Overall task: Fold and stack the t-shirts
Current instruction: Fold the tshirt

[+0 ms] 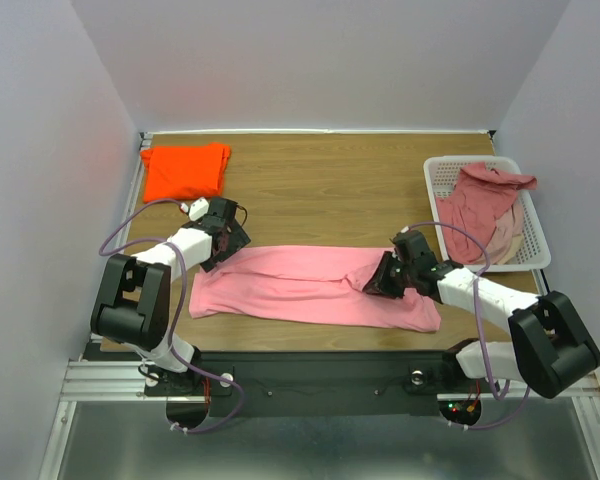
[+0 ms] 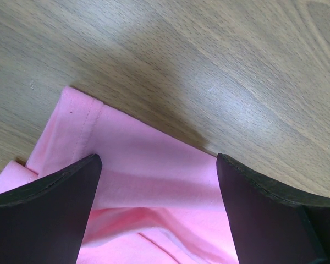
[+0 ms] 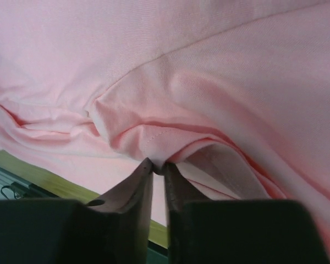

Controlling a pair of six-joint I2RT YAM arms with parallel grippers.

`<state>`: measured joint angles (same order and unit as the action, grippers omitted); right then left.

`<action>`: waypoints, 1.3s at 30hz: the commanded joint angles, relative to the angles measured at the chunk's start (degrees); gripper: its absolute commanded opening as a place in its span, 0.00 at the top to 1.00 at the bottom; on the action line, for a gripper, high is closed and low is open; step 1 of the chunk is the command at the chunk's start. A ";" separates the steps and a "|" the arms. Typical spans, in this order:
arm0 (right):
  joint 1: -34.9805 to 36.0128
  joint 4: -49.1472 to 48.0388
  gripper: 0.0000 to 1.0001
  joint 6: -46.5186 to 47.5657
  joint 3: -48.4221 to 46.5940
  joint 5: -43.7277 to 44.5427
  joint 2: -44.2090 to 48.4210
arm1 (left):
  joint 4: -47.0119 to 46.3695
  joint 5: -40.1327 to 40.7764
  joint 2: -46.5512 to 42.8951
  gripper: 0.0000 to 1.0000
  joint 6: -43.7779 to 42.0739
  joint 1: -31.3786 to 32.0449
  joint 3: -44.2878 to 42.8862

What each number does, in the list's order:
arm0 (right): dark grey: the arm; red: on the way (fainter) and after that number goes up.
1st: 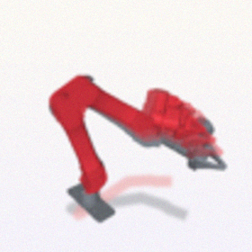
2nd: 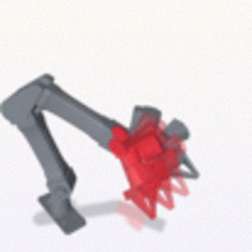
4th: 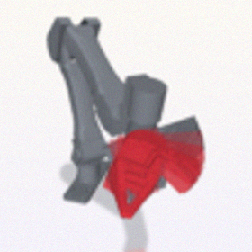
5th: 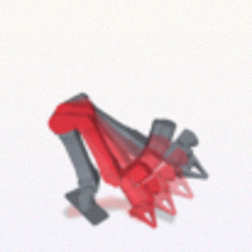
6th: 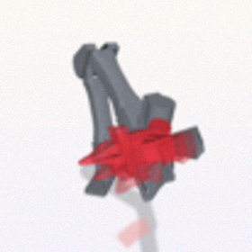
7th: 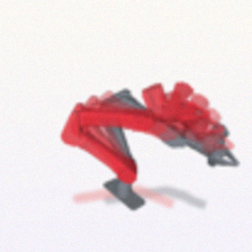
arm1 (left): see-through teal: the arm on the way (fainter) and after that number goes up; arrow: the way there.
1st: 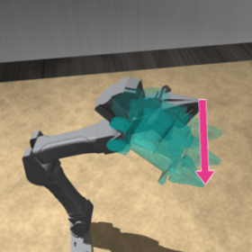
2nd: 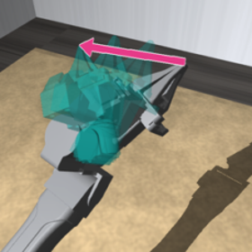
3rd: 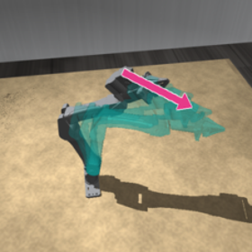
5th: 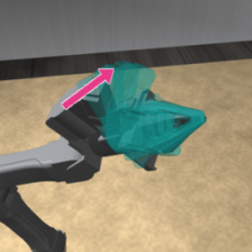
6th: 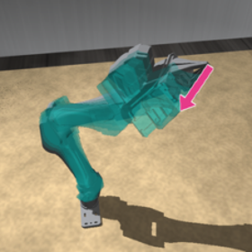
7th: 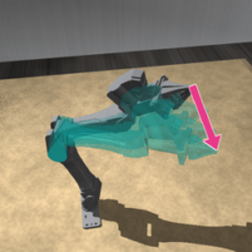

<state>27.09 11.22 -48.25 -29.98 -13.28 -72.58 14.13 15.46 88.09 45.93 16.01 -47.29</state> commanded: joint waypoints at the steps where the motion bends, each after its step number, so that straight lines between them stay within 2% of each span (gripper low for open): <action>1: 0.51 -3.14 0.86 -0.97 0.62 1.41 0.15 | 2.92 0.09 -1.52 0.02 -0.23 -0.45 2.02; 2: 0.51 -3.14 1.00 -1.23 0.88 1.59 0.42 | 2.83 0.18 -1.61 0.02 -0.14 -0.45 2.20; 12: 4.37 -3.05 1.00 -6.41 1.41 -6.23 6.57 | 2.57 0.27 -1.79 0.02 -0.32 -0.45 2.55; 16: 8.49 -3.14 0.99 -10.28 1.32 -5.53 6.84 | 2.48 0.27 -1.79 0.02 -0.32 -0.45 2.64; 25: 11.31 -3.23 0.99 -17.49 2.11 -2.81 5.34 | 2.66 0.53 -1.79 0.02 -0.58 -0.45 2.29; 26: 11.58 -3.23 0.96 -17.67 2.12 -3.07 4.90 | 2.66 0.53 -1.87 0.02 -0.67 -0.45 2.20; 27: 11.67 -3.23 0.83 -17.93 2.20 -3.24 4.55 | 2.74 0.53 -1.87 0.02 -0.67 -0.45 2.11; 29: 12.02 -3.14 0.68 -17.67 2.12 -4.03 4.20 | 2.83 0.62 -1.79 0.02 -0.58 -0.45 2.11; 30: 12.11 -3.05 0.53 -16.89 1.94 -4.30 4.28 | 3.01 0.62 -1.87 0.02 -0.67 -0.45 2.02; 32: 12.20 -3.14 0.44 -15.39 0.80 -5.70 4.90 | 3.18 0.88 -1.79 0.02 -0.67 -0.45 2.02; 34: 12.20 -2.79 0.20 -12.15 -0.95 -6.58 6.48 | 3.36 0.97 -1.96 0.02 -0.58 -0.45 1.85; 35: 12.20 -2.61 0.00 -10.74 -1.74 -7.98 6.92 | 3.45 1.06 -1.87 0.02 -0.67 -0.45 1.76; 39: 12.20 3.08 0.00 -5.46 -5.79 -6.95 8.50 | 4.24 1.41 -1.79 0.02 -0.67 -0.45 0.97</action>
<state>38.72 11.62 -59.55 -30.61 -19.99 -66.81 14.46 15.59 87.24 45.69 16.01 -46.48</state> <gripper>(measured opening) 0.995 0.985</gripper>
